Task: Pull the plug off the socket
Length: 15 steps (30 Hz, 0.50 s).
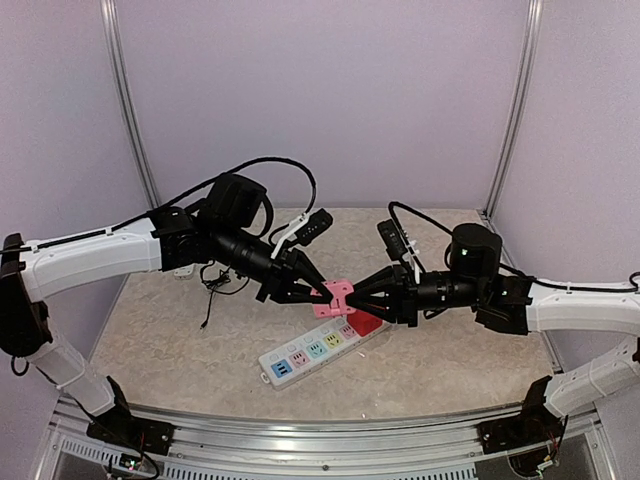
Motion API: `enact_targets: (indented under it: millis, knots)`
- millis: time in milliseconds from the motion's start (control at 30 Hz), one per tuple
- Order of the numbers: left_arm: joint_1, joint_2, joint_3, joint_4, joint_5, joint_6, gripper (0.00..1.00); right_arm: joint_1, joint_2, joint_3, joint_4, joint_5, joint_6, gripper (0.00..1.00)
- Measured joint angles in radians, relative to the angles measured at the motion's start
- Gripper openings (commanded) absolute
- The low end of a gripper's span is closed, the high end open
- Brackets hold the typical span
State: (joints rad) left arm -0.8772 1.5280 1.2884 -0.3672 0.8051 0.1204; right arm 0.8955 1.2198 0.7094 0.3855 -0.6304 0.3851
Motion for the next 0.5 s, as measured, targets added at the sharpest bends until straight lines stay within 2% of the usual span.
enact_targets:
  millis: [100,133,200,300,367,400,500]
  knots:
    - [0.0,0.0,0.0,-0.009,0.008,-0.003,0.05,-0.002,0.005,0.001,0.001,-0.01,-0.006,0.06]
    - [0.0,0.001,0.0,-0.012,0.01,-0.005,0.1,-0.002,0.006,0.001,0.001,-0.013,-0.006,0.02]
    - [0.0,0.001,0.0,-0.014,0.01,-0.006,0.31,-0.002,0.008,0.001,0.001,-0.019,-0.011,0.0]
    - [0.0,0.001,0.0,-0.009,-0.009,0.005,0.54,-0.002,0.009,0.003,0.001,-0.018,0.001,0.0]
    - [0.001,0.0,0.0,0.001,-0.034,0.0,0.65,-0.002,0.009,0.003,0.002,-0.017,0.009,0.0]
    - [0.004,-0.002,-0.003,0.011,-0.043,-0.008,0.66,-0.002,0.008,0.003,0.002,-0.015,0.013,0.0]
    - [0.03,-0.039,-0.059,0.079,-0.064,-0.034,0.87,-0.002,-0.005,0.003,0.001,-0.002,0.025,0.0]
